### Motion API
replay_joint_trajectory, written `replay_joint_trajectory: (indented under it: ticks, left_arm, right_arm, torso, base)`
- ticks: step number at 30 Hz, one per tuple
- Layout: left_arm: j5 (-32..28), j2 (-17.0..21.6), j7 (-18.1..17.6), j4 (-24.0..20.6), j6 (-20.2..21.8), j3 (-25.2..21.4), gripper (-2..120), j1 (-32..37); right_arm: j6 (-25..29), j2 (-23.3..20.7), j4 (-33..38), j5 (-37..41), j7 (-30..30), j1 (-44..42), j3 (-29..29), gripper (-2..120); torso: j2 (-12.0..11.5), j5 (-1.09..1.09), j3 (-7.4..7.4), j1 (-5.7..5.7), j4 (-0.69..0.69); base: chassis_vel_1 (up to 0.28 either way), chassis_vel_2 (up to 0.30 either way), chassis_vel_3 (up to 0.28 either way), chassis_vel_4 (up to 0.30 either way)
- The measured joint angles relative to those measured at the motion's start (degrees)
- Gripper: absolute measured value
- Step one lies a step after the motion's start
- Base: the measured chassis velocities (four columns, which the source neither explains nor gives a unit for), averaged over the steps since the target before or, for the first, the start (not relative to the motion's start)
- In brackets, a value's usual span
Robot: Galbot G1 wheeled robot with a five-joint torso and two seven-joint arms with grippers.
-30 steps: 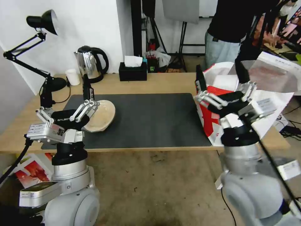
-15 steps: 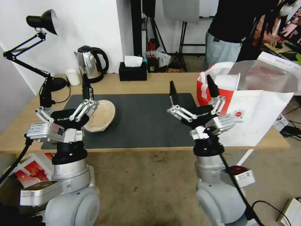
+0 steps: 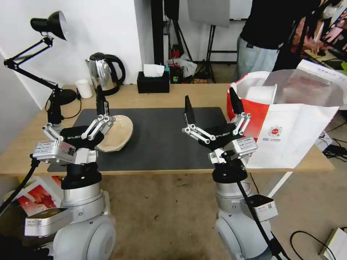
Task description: Pick up the trash from the table and place it into the takeout bag.
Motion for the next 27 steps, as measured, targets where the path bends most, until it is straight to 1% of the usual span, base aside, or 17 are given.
replay_joint_trajectory:
  ticks: [6, 7, 10, 13, 14, 15, 17, 18, 20, 21, 23, 25, 26, 27]
  left_arm:
    - [-1.00, 0.40, -0.46, -0.15, 1.19, -0.01, 100, 0.09]
    - [-2.31, 0.84, -0.86, -0.30, 2.26, -0.02, 100, 0.31]
    - [-2.95, 1.41, -0.98, -0.36, 2.87, -0.31, 100, 0.34]
    - [-5.72, 2.92, -1.91, -0.37, 6.07, -0.93, 100, 0.54]
    - [-5.72, 2.92, -1.91, -0.37, 6.07, -0.93, 100, 0.54]
    - [-7.21, 3.91, -2.47, -0.38, 8.77, -1.45, 100, 0.89]
    - [-10.14, 6.49, -3.62, -0.38, 12.69, -2.95, 100, 1.45]
    - [-10.14, 6.49, -3.62, -0.38, 12.69, -2.95, 100, 1.45]
    - [-12.93, 8.85, -4.56, -0.38, 15.03, -4.59, 100, 1.67]
    - [-15.91, 10.44, -5.45, -0.39, 16.45, -5.72, 100, 1.68]
    - [-16.82, 10.88, -5.70, -0.39, 16.87, -6.05, 100, 1.68]
    - [-21.40, 13.04, -7.35, -0.40, 18.85, -7.74, 100, 1.55]
    - [-22.60, 13.58, -7.83, -0.40, 19.43, -8.17, 100, 1.46]
    - [-26.94, 15.16, -9.49, -0.41, 21.42, -9.50, 100, 1.17]
  right_arm:
    - [0.41, 0.82, -0.09, -0.92, -0.01, -0.22, -0.15, 100]
    - [0.55, 1.20, -0.13, -1.20, 0.10, -0.34, -0.12, 100]
    - [0.78, 1.36, -0.20, -1.59, 0.16, -0.42, 0.01, 100]
    - [1.10, 1.99, -0.21, -2.26, 0.26, -0.64, 0.31, 100]
    - [1.10, 1.99, -0.21, -2.26, 0.26, -0.64, 0.31, 100]
    - [1.11, 2.29, -0.16, -2.42, 0.37, -0.77, 0.35, 100]
    - [1.12, 2.63, -0.10, -2.65, 0.46, -1.08, 0.38, 100]
    - [1.12, 2.63, -0.10, -2.65, 0.46, -1.08, 0.38, 100]
    - [1.15, 2.71, -0.10, -2.86, 0.50, -1.25, 0.39, 100]
    - [1.20, 2.72, -0.12, -2.94, 0.52, -1.28, 0.40, 100]
    - [1.21, 2.72, -0.12, -2.95, 0.52, -1.28, 0.40, 100]
    - [1.25, 2.73, -0.22, -2.98, 0.55, -1.29, 0.40, 100]
    - [1.26, 2.73, -0.24, -2.98, 0.55, -1.29, 0.40, 100]
    - [1.30, 2.72, -0.32, -2.99, 0.57, -1.29, 0.40, 100]
  torso:
    - [0.00, 0.00, 0.00, 0.00, 0.00]
    - [0.00, 0.00, 0.00, 0.00, 0.00]
    - [0.00, 0.00, 0.00, 0.00, 0.01]
    - [0.00, 0.00, 0.00, 0.00, 0.00]
    - [0.00, 0.00, 0.00, 0.00, 0.00]
    - [0.00, 0.00, 0.00, 0.00, 0.00]
    - [0.00, -0.01, 0.00, 0.00, 0.00]
    - [0.00, -0.01, 0.00, 0.00, 0.00]
    - [0.00, 0.00, 0.00, 0.00, 0.00]
    - [0.00, -0.01, 0.00, 0.00, 0.01]
    - [0.00, -0.01, 0.00, 0.00, 0.00]
    - [0.00, -0.01, 0.00, 0.00, 0.00]
    - [0.00, -0.01, 0.00, 0.00, 0.00]
    - [0.00, -0.01, 0.00, 0.00, 0.00]
  base:
    - [0.000, 0.000, 0.000, 0.000]
    - [0.000, 0.000, 0.000, 0.000]
    - [0.000, 0.000, 0.000, 0.000]
    - [0.000, 0.000, 0.000, 0.000]
    - [0.000, 0.000, 0.000, 0.000]
    - [0.000, 0.000, 0.000, 0.000]
    - [0.000, 0.000, 0.000, 0.000]
    - [0.000, 0.000, 0.000, 0.000]
    - [0.000, 0.000, 0.000, 0.000]
    - [0.000, 0.000, 0.000, 0.000]
    - [0.000, 0.000, 0.000, 0.000]
    - [0.000, 0.000, 0.000, 0.000]
    - [0.000, 0.000, 0.000, 0.000]
    - [0.000, 0.000, 0.000, 0.000]
